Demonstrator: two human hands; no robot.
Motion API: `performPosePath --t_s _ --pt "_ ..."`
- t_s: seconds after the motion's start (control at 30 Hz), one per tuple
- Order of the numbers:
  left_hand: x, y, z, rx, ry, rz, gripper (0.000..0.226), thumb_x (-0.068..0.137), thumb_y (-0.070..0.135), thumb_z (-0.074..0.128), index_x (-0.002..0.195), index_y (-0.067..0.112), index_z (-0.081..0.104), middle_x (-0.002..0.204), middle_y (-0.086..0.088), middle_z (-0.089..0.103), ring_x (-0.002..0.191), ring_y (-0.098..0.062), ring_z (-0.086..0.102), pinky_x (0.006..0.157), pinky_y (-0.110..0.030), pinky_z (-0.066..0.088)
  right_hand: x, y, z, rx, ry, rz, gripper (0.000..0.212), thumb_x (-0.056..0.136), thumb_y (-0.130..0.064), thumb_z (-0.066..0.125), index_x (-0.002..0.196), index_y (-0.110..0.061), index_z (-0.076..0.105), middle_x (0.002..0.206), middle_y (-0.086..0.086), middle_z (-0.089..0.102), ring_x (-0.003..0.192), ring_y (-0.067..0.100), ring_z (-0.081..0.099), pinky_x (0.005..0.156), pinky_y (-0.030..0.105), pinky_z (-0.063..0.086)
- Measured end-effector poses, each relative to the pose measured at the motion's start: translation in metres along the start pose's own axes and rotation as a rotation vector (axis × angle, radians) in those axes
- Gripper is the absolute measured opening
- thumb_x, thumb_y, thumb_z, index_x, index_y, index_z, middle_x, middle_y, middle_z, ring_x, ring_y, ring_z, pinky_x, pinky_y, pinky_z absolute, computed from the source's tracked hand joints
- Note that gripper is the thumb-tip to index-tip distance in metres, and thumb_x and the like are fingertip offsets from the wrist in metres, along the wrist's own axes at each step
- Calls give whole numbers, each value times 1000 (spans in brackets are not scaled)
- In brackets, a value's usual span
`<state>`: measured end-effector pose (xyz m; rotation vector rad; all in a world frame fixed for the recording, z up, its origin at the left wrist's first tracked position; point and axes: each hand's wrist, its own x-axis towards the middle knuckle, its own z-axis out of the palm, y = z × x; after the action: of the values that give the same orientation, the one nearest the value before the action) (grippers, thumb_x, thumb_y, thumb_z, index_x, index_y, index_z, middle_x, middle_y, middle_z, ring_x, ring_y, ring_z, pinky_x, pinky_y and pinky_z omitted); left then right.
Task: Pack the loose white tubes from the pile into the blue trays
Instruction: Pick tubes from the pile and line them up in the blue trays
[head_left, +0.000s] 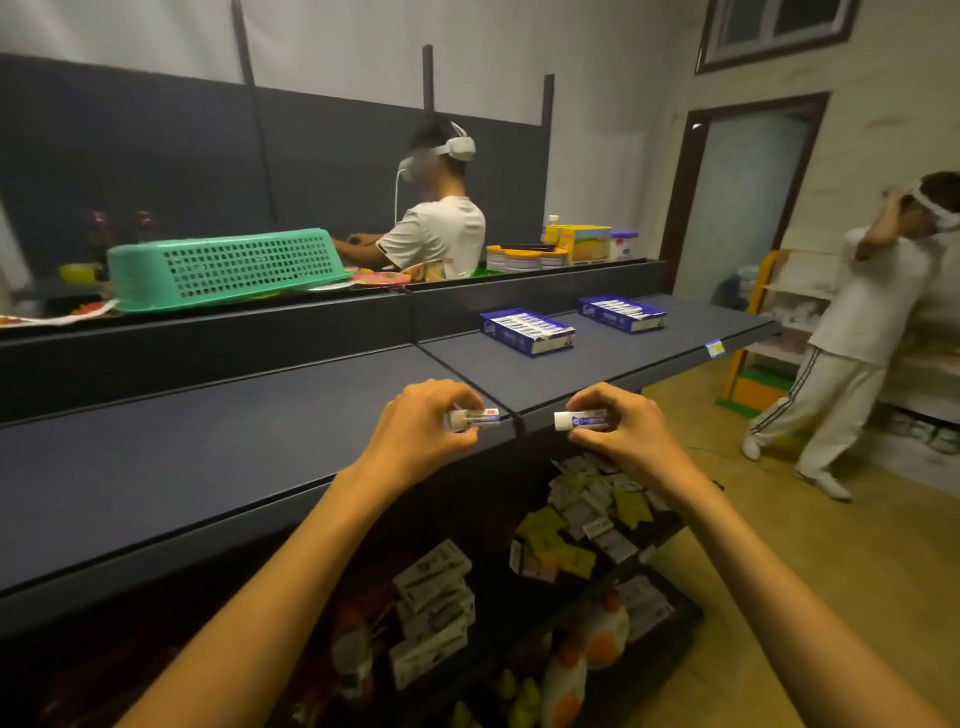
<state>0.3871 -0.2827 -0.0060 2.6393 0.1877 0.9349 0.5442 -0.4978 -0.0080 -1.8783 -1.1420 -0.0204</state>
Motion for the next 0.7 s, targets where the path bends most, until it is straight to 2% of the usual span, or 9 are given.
performPosePath --t_s 0.2,0.43,0.7 --pt "63 32 70 3 -64 39 25 79 25 75 103 23 69 97 4 68 84 -11 59 73 -38 57 17 66 -54 -49 44 26 28 80 -13 75 102 -25 62 98 -19 59 94 -1 59 75 14 52" --pt "145 39 147 -18 -54 32 25 80 24 74 105 24 69 105 3 69 91 -12 61 77 -34 56 74 146 -105 -112 54 55 27 80 -12 76 101 -24 65 96 -21 60 92 2 60 72 13 50" --pt "248 39 221 -36 -59 45 22 78 25 75 100 24 70 97 7 70 85 -10 61 75 -34 55 150 221 -157 -161 57 60 26 81 -12 75 103 -22 64 100 -12 61 89 -7 57 67 1 44"
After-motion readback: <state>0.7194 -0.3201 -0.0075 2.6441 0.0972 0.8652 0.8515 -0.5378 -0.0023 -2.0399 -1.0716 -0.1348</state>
